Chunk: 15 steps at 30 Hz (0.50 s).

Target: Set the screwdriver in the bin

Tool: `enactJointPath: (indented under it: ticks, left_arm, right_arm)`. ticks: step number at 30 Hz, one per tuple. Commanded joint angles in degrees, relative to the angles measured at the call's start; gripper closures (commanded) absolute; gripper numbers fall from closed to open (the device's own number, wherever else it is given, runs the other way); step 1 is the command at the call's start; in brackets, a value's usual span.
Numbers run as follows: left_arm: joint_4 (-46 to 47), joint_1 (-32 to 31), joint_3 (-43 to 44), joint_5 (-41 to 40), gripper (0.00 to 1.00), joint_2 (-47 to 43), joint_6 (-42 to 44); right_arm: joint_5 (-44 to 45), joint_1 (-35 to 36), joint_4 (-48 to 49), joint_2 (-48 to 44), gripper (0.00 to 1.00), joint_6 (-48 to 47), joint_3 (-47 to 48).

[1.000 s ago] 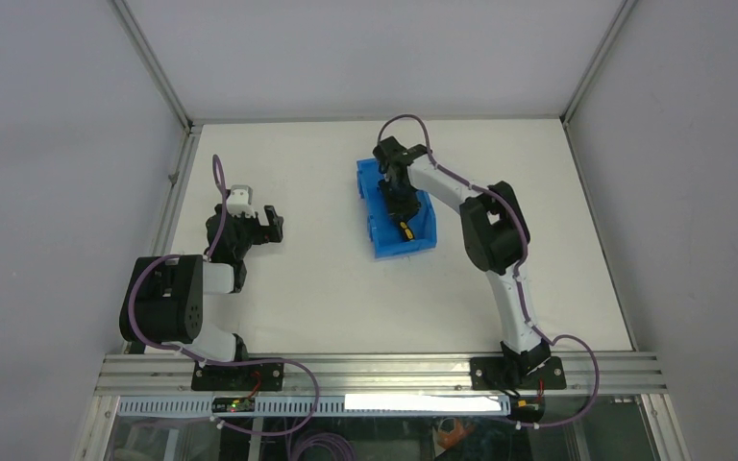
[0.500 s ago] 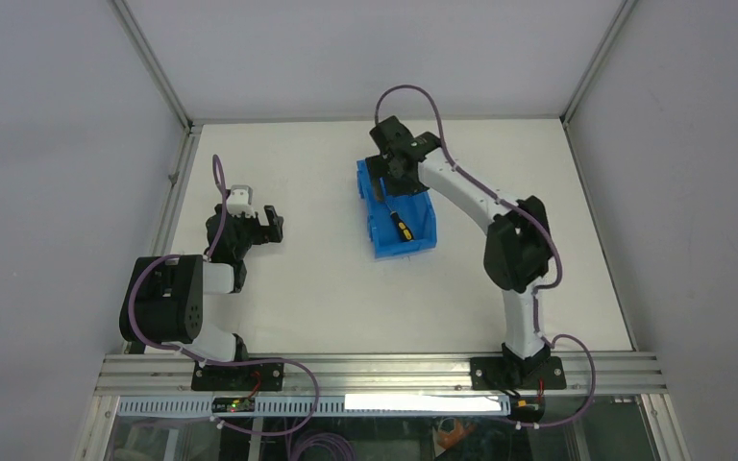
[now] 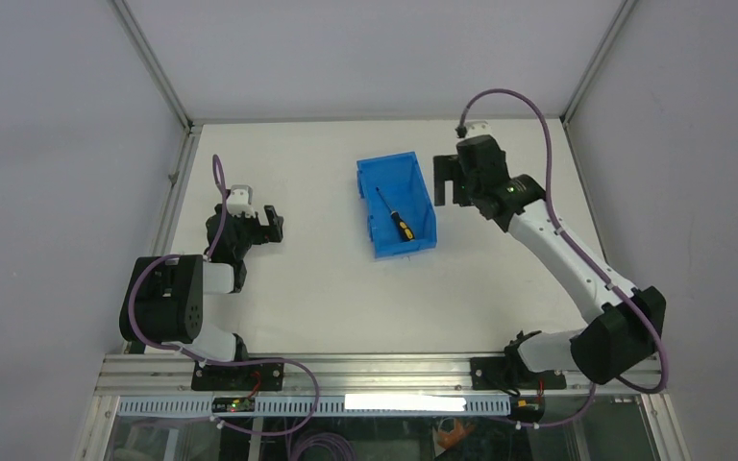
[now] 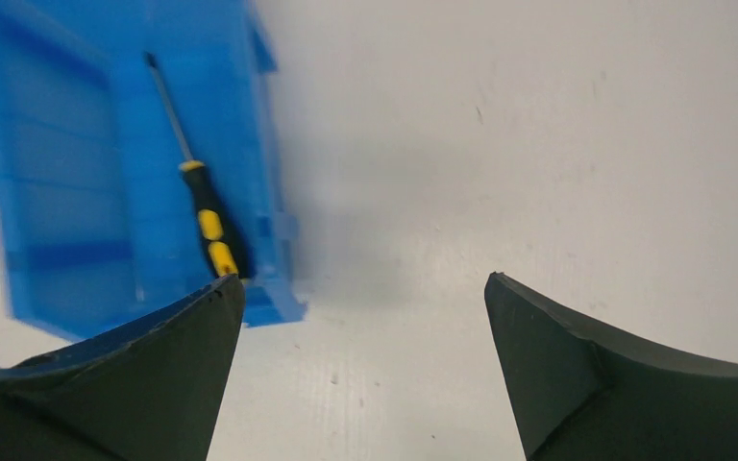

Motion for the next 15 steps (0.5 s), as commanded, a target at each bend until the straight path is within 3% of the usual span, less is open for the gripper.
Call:
enactJointPath:
  ticks: [1,7,12,15]
  left_arm:
    - [3.2,-0.5,1.1,0.2,0.01,-0.6,0.0]
    - [3.3,-0.5,1.1,0.2,0.01,-0.7,0.0]
    - [3.2,-0.6,1.1,0.2,0.01,-0.7,-0.1]
    - [3.2,-0.5,1.1,0.2,0.01,-0.7,0.0]
  right_arm:
    - [-2.9,-5.0,12.8,-6.1,0.01,1.0,-14.2]
    - [-2.1,-6.8,27.5,-11.2,0.01,4.2,-31.4]
    - [3.6,-6.8,31.3,-9.6,0.01,6.1,-36.0]
    - [2.8,-6.9,33.5,-8.8,0.01,5.2,-37.4]
